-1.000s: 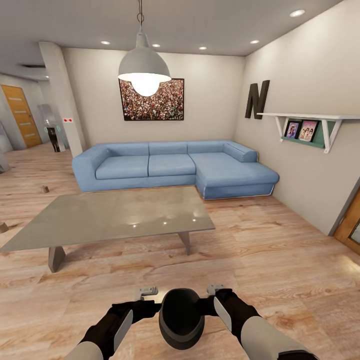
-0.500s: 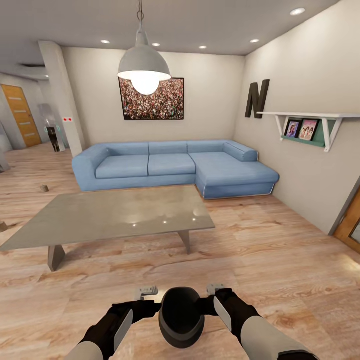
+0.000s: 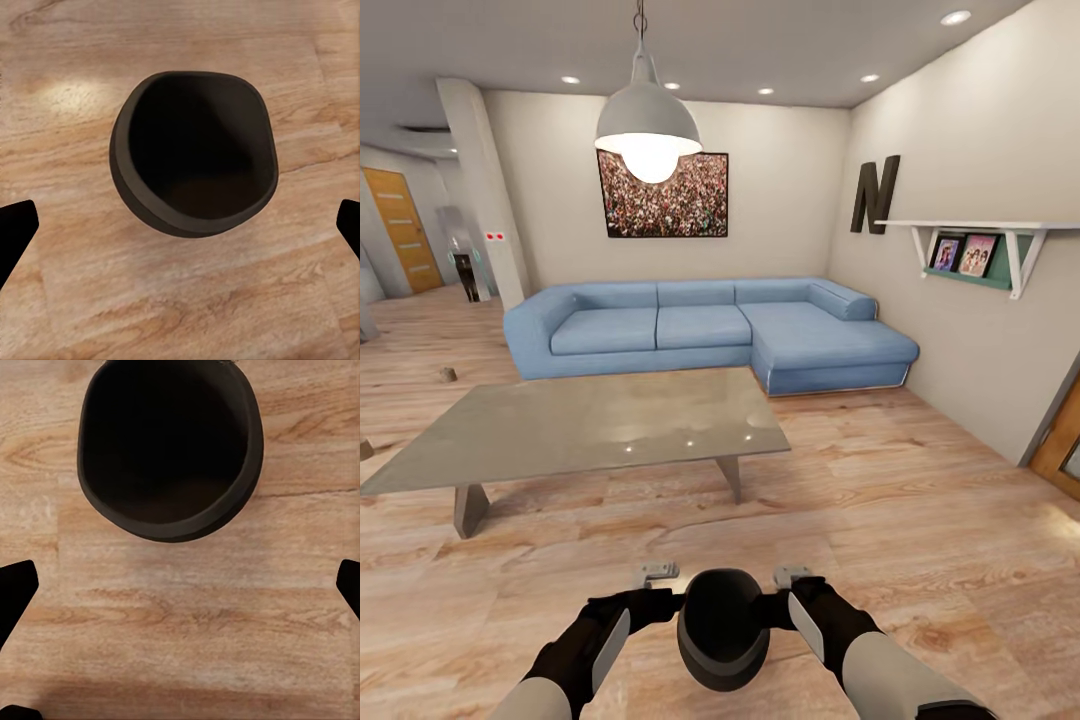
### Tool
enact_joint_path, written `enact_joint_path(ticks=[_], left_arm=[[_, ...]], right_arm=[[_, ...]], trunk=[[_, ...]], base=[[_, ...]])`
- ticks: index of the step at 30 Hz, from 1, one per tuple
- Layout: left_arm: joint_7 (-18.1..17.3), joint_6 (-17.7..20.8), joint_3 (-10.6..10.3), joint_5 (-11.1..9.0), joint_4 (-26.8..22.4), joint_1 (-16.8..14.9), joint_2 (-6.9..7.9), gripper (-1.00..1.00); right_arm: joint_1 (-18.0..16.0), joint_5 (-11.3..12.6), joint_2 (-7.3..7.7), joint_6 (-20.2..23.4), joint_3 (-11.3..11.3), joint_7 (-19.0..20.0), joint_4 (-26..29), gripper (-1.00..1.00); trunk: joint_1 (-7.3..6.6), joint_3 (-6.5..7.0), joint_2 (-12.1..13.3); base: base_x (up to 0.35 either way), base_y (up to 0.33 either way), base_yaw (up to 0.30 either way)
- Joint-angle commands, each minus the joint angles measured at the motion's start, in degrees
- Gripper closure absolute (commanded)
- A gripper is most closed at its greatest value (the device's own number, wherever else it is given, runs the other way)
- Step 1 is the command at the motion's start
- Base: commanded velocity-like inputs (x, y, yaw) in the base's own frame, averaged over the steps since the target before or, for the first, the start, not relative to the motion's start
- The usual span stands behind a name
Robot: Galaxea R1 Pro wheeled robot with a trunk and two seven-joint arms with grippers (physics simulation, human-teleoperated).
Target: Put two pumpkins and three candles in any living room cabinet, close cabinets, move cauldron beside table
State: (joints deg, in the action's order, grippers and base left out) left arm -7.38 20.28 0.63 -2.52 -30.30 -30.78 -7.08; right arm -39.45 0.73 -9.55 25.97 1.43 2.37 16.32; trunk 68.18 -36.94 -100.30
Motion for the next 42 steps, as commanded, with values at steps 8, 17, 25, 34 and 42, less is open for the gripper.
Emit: enact_joint_path(ticks=[8, 17, 25, 34, 42], left_arm=[[0.0, 0.4, 0.1, -0.1, -0.1, 0.0, 0.0, -1.0], [0.1, 0.2, 0.1, -0.1, 0.3, 0.1, 0.06, -1.0], [0.1, 0.0, 0.0, 0.1, 0.8, 0.1, 0.05, -1.0], [0.1, -0.2, 0.0, 0.2, 0.8, 0.1, 0.07, -1.0], [0.2, -0.3, 0.0, 0.4, 1.4, 0.1, 0.13, -1.0]], right_arm=[[0.0, 0.1, 0.09, -0.3, 0.2, 0.1, 0.1, -1.0], [0.0, 0.1, 0.18, -0.3, 0.1, 0.1, 0.1, -1.0], [0.0, 0.1, 0.23, -0.3, 0.1, 0.1, 0.1, -1.0], [0.0, 0.1, 0.31, -0.4, 0.1, 0.2, 0.2, -1.0], [0.0, 0.1, 0.17, -1.0, 0.1, 0.2, 0.7, -1.0]], trunk=[[0.65, -0.6, -1.2], [2.63, -2.21, -4.8], [4.39, -3.65, -8.0], [6.36, -5.26, -11.7], [8.12, -6.7, -14.9]], base=[[0.0, 0.0, 0.0], [0.0, 0.0, 0.0], [0.0, 0.0, 0.0], [0.0, 0.0, 0.0], [0.0, 0.0, 0.0]])
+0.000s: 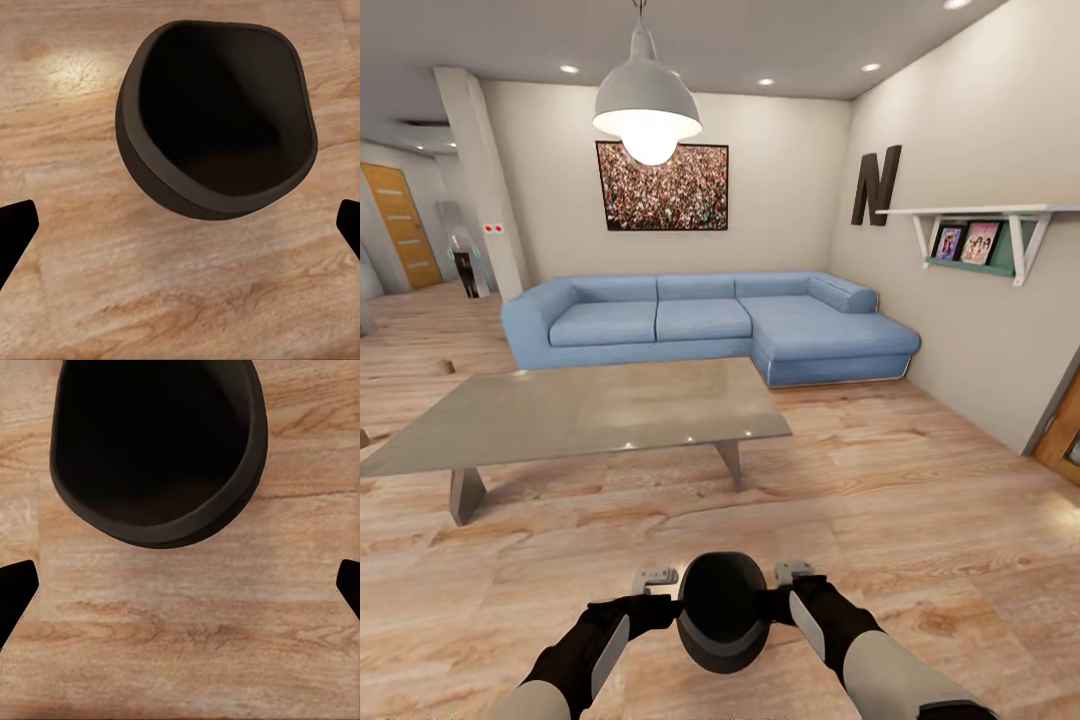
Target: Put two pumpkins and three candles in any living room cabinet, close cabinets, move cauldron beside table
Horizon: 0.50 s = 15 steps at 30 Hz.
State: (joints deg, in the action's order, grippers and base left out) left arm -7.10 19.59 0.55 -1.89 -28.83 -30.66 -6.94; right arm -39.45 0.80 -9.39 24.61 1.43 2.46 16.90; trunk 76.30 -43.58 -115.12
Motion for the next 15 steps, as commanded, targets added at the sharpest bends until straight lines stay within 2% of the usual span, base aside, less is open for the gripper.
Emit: enact_joint_path(ticks=[1, 5, 15], left_arm=[[-0.1, 0.4, 0.1, -0.2, -0.1, 0.0, -0.01, -1.0], [-0.1, 0.3, 0.1, -0.1, -0.1, 0.0, 0.0, -1.0], [-0.1, -0.1, 0.1, -0.2, -0.1, 0.0, 0.05, -1.0]], right_arm=[[0.0, 0.1, 0.01, 0.3, 0.1, 0.1, 0.8, -1.0], [0.0, 0.1, 0.02, 0.4, 0.2, 0.1, 2.8, -1.0], [0.0, 0.2, 0.15, 0.4, 0.1, 0.1, 3.2, -1.0]], trunk=[[0.22, -0.24, -0.4], [1.1, -0.96, -2.0], [3.29, -2.76, -6.1]], base=[[0.0, 0.0, 0.0], [0.0, 0.0, 0.0], [0.0, 0.0, 0.0]])
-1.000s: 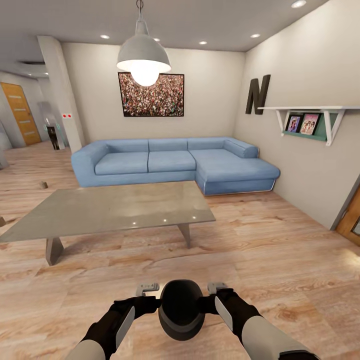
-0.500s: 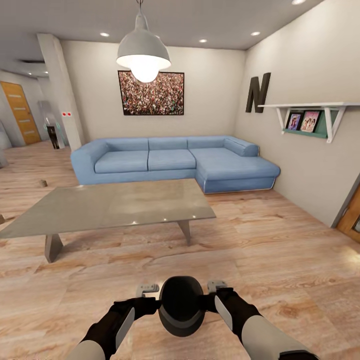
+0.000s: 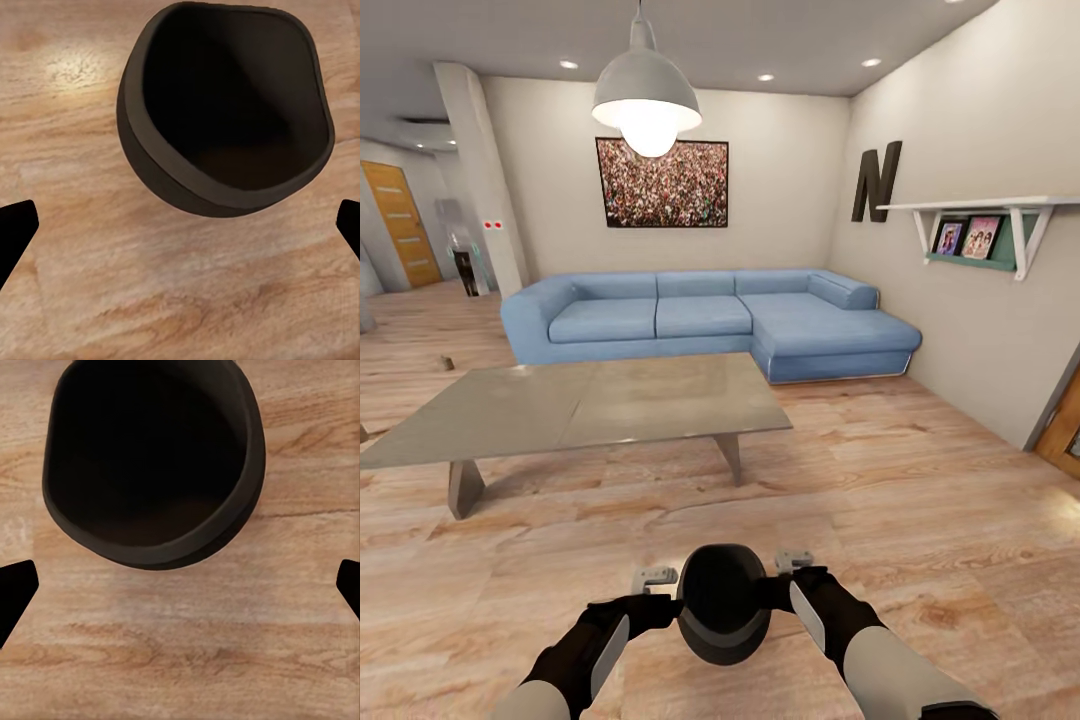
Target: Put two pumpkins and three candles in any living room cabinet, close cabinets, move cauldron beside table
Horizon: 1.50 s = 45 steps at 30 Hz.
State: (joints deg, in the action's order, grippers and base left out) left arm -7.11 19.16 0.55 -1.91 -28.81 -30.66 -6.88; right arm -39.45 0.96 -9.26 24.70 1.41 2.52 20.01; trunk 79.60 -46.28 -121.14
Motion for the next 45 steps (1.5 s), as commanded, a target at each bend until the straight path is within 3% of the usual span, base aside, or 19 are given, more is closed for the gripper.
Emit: enact_joint_path(ticks=[1, 16, 45], left_arm=[[-0.1, 0.4, 0.1, -0.2, -0.1, 0.0, 0.0, -1.0], [-0.2, 0.3, 0.1, -0.4, -0.6, 0.0, 0.11, -1.0], [-0.5, 0.5, -0.3, -0.5, -2.4, 0.0, 0.2, -1.0]], right_arm=[[0.0, 0.1, 0.02, 0.3, 0.1, 0.1, 0.1, -1.0], [0.0, 0.3, -0.05, 0.2, 0.2, 0.2, -0.4, -1.0], [0.0, 0.3, -0.32, 0.3, 0.3, 0.0, -0.5, -1.0]], trunk=[[0.22, -0.24, -0.4], [3.51, -2.93, -6.5], [3.51, -2.93, -6.5]], base=[[0.0, 0.0, 0.0], [0.0, 0.0, 0.0], [0.089, 0.0, 0.0]])
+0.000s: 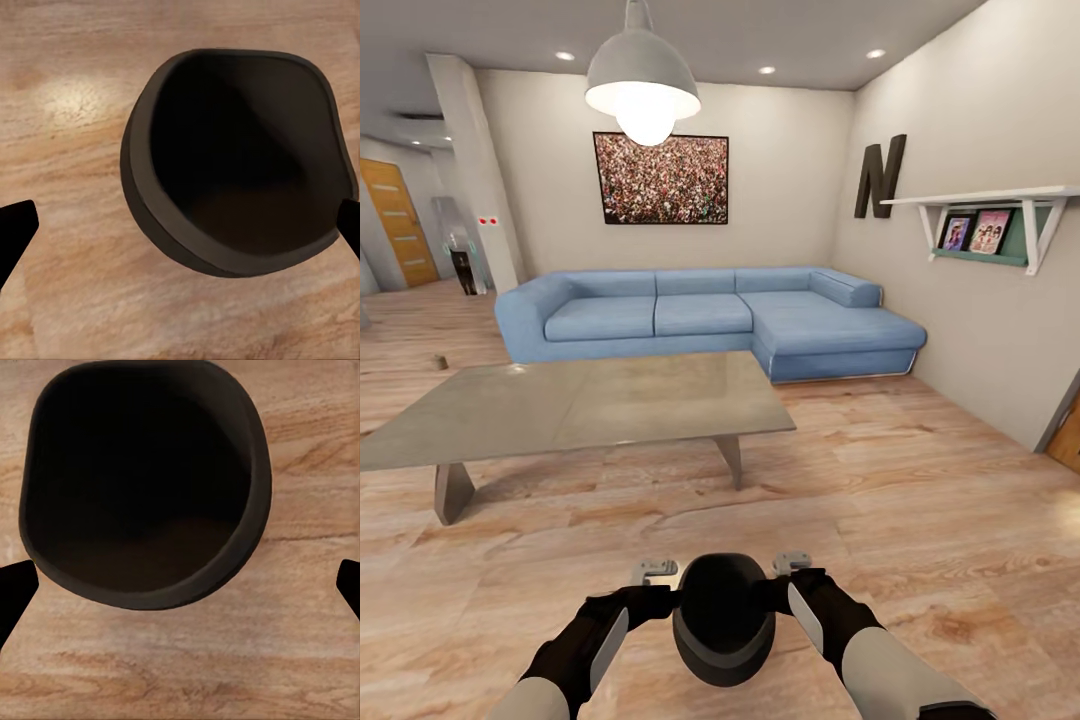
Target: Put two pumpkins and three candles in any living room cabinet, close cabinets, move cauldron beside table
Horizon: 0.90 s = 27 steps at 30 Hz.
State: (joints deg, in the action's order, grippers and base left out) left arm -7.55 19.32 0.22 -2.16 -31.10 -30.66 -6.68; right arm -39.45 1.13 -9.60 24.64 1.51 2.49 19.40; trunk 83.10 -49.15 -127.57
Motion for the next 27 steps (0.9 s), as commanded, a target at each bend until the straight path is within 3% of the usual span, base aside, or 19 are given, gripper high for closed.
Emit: enact_joint_path(ticks=[1, 27], left_arm=[[-0.1, 0.4, 0.0, -0.2, -0.1, 0.0, 0.0, -1.0], [-0.2, 0.7, 0.0, -0.6, 0.0, 0.0, 0.08, -1.0]], right_arm=[[0.0, 0.1, 0.02, 0.3, 0.2, 0.1, 0.1, -1.0], [0.0, 0.1, -0.15, 0.4, 0.2, 0.1, 0.0, -1.0]], trunk=[[0.01, -0.06, 0.0], [0.01, -0.06, 0.0]], base=[[0.187, 0.0, 0.0], [0.132, 0.0, 0.0]])
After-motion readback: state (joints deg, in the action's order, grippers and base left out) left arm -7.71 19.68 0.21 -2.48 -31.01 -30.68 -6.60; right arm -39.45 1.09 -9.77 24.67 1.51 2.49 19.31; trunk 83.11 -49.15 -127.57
